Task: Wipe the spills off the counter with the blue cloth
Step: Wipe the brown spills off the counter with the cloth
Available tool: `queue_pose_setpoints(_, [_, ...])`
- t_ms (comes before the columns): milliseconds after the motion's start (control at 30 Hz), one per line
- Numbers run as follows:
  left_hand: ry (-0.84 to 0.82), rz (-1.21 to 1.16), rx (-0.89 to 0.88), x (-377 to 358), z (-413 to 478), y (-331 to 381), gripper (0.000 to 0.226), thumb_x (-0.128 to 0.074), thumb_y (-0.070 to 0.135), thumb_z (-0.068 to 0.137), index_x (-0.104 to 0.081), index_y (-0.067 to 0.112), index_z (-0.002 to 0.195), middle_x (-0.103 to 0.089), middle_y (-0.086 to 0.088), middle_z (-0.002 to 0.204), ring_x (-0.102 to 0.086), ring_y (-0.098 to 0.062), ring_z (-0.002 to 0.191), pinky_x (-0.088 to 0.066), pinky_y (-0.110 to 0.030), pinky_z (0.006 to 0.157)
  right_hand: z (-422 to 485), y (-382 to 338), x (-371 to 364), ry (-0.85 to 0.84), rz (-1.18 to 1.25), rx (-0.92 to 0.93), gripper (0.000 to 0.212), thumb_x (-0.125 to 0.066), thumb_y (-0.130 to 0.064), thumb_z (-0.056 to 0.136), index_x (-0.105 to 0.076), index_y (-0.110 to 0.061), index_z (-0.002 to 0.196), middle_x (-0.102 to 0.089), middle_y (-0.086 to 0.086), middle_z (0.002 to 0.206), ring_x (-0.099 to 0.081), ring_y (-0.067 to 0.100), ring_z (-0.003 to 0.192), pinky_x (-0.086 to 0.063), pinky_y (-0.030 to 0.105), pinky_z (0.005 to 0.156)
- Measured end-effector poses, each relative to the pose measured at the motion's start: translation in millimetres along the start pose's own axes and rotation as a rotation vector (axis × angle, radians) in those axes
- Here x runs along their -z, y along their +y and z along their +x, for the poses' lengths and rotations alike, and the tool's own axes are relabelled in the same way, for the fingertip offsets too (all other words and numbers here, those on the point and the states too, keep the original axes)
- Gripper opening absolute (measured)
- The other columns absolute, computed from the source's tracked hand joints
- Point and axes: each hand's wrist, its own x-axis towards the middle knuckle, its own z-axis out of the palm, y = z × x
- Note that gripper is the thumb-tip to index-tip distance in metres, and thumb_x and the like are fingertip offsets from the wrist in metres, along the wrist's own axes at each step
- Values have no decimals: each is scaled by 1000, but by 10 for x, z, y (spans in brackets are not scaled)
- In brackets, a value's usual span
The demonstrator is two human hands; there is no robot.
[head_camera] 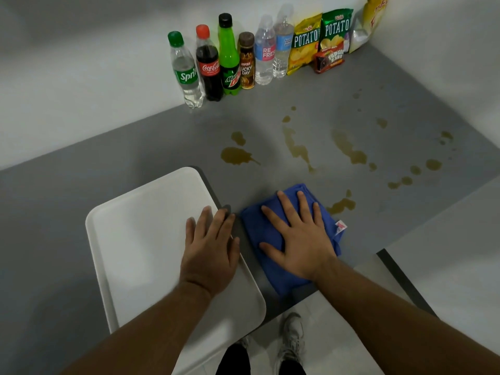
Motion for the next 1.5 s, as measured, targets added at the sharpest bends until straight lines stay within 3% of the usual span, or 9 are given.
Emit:
queue_pose_setpoints(200, [24,29,2,17,42,-8,53,-45,46,101,-57,20,145,-55,-4,153,-45,-36,145,-36,-61,119,-279,13,-94,1,5,10,80,-30,-71,95,-2,-40,163,-1,-3,173,16,38,156,-3,68,122])
queue_pose_setpoints(333, [138,-19,-52,31,207,-81,45,-57,43,97,-68,15,131,-67,-6,135,-62,-34,111,-50,-49,99,-239,-143,-101,-25,4,11,79,-26,-76,95,-4,-42,162,2,-7,173,14,43,156,5,70,120])
queue_pose_setpoints(400, [169,-21,-64,48,311,-120,44,-58,41,98,-69,14,130,-70,-8,132,-63,-34,104,-51,-48,96,-112,-190,-81,-14,5,25,78,-21,-81,95,-11,-42,162,-3,-6,173,8,42,157,3,70,121])
queue_pose_setpoints(567, [121,3,-62,65,527,-257,44,-61,37,97,-69,12,132,-61,-13,146,-57,-43,128,-40,-62,112,206,-65,-16,-1,-28,19,78,-16,-80,96,-10,-39,163,-9,-5,173,2,33,159,-5,63,124])
queue_pose_setpoints(733, [32,-22,-31,40,554,-311,52,-52,45,99,-63,16,141,-54,-9,155,-44,-39,146,-28,-67,121,67,12,-37,13,0,-84,75,-12,-74,100,1,-37,164,1,-6,173,12,26,158,0,57,127])
queue_pose_setpoints(900, [35,-46,-20,18,560,-331,51,-44,46,102,-61,20,143,-53,-5,156,-42,-34,148,-25,-63,125,-180,-253,-166,4,3,-47,71,-16,-67,103,-5,-33,164,-1,-3,173,13,33,158,0,60,125])
queue_pose_setpoints(1100, [34,-68,9,29,588,-326,51,-42,39,102,-58,16,145,-54,-4,155,-45,-35,146,-30,-64,122,444,-307,-31,-10,-12,74,66,-19,-59,105,-9,-33,164,-3,-6,173,12,29,158,6,54,126])
queue_pose_setpoints(1333, [-7,-43,9,50,609,-322,53,-38,37,102,-59,12,143,-56,-6,153,-47,-37,144,-33,-66,120,717,-115,74,13,-15,-39,67,-16,-59,105,-5,-32,165,-2,-6,173,9,25,159,3,51,128])
queue_pose_setpoints(1500, [-8,-27,-7,23,604,-339,53,-39,36,101,-62,9,140,-58,-10,150,-48,-39,143,-34,-68,119,362,-241,-33,0,23,-106,69,-7,-66,103,7,-34,163,9,-5,172,21,24,156,4,54,127])
